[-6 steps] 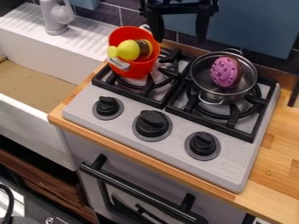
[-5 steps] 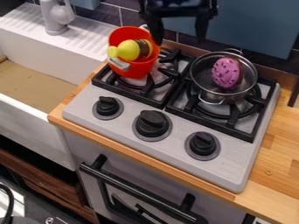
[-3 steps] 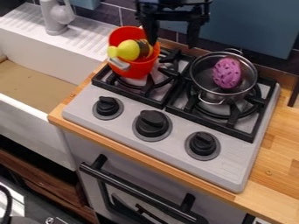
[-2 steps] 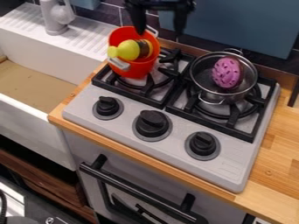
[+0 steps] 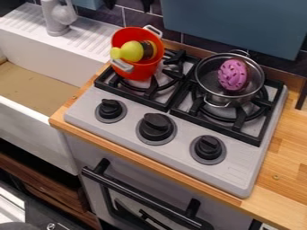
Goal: Moved the orange pot to the middle lower burner side
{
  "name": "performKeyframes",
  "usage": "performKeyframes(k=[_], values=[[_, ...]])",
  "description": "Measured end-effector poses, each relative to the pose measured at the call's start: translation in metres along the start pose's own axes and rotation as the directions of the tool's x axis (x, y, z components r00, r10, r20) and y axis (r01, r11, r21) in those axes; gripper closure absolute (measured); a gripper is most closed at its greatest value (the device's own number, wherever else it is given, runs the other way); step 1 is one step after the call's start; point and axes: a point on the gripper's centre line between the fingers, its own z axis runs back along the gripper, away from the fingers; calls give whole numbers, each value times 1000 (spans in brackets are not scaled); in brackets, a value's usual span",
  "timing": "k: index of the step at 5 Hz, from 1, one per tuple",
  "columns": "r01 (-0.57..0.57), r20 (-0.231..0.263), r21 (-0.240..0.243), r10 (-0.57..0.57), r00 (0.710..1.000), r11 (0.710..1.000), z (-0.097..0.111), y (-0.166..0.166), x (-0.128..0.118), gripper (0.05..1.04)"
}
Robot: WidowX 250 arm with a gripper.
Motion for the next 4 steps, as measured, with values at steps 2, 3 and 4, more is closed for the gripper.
performKeyframes(k=[2, 3, 4], values=[[12, -41, 72, -9, 999, 997, -7, 20, 14, 87], [11, -41, 49, -9, 999, 999, -12, 26, 12, 87], [30, -51, 64, -27, 998, 997, -29, 29, 4, 87]])
